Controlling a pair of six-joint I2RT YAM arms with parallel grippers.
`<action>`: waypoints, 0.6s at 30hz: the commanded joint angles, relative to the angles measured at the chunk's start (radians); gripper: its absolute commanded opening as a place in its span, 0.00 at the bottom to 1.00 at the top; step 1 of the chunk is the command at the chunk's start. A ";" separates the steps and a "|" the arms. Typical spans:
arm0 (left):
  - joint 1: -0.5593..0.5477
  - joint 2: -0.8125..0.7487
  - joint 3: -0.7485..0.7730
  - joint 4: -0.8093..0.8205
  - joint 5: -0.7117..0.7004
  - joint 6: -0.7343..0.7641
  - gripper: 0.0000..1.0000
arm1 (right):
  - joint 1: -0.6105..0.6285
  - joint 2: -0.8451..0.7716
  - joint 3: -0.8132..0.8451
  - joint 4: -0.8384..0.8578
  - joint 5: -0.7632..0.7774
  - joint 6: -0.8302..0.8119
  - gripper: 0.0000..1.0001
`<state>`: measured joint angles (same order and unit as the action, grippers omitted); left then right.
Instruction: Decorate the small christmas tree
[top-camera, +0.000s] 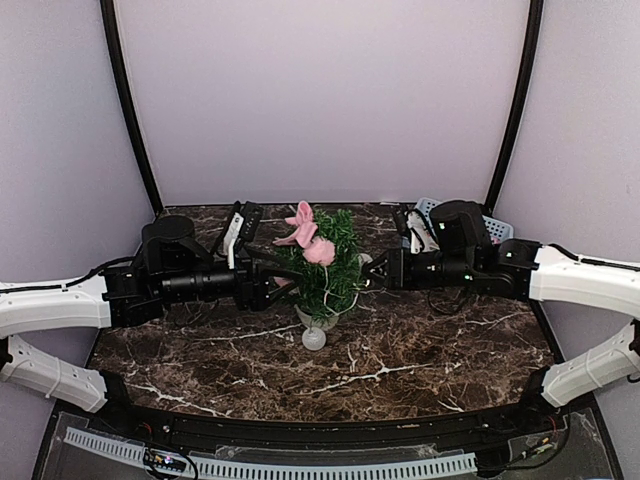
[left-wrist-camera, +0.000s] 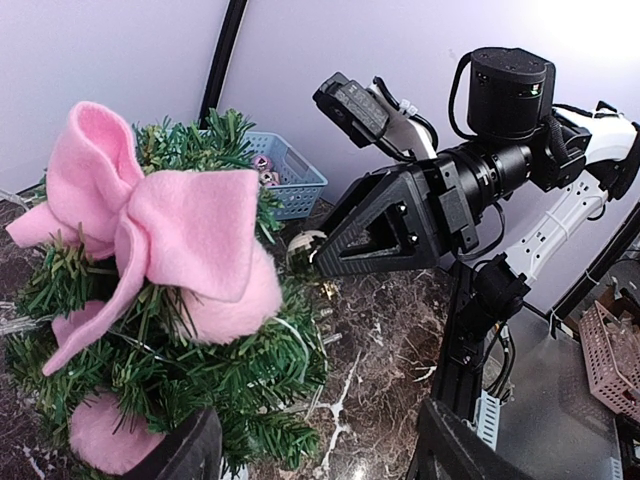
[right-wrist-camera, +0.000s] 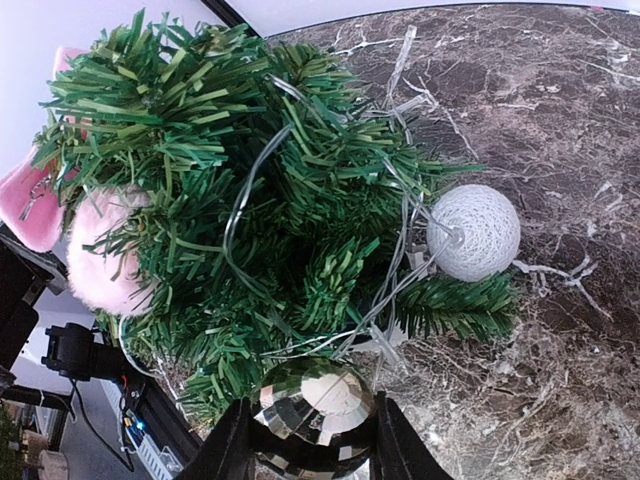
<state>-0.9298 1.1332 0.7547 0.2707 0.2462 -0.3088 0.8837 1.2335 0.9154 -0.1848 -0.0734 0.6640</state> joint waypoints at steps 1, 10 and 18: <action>-0.005 -0.020 -0.003 0.008 -0.004 0.000 0.68 | 0.009 -0.022 -0.021 0.017 0.037 0.006 0.34; -0.005 -0.040 -0.009 -0.001 -0.023 0.001 0.68 | 0.009 -0.019 -0.063 0.029 0.070 0.020 0.34; -0.005 -0.045 -0.011 -0.005 -0.031 0.000 0.68 | 0.009 -0.019 -0.078 0.037 0.070 0.037 0.39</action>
<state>-0.9298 1.1160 0.7528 0.2676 0.2234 -0.3088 0.8837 1.2324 0.8497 -0.1806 -0.0212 0.6868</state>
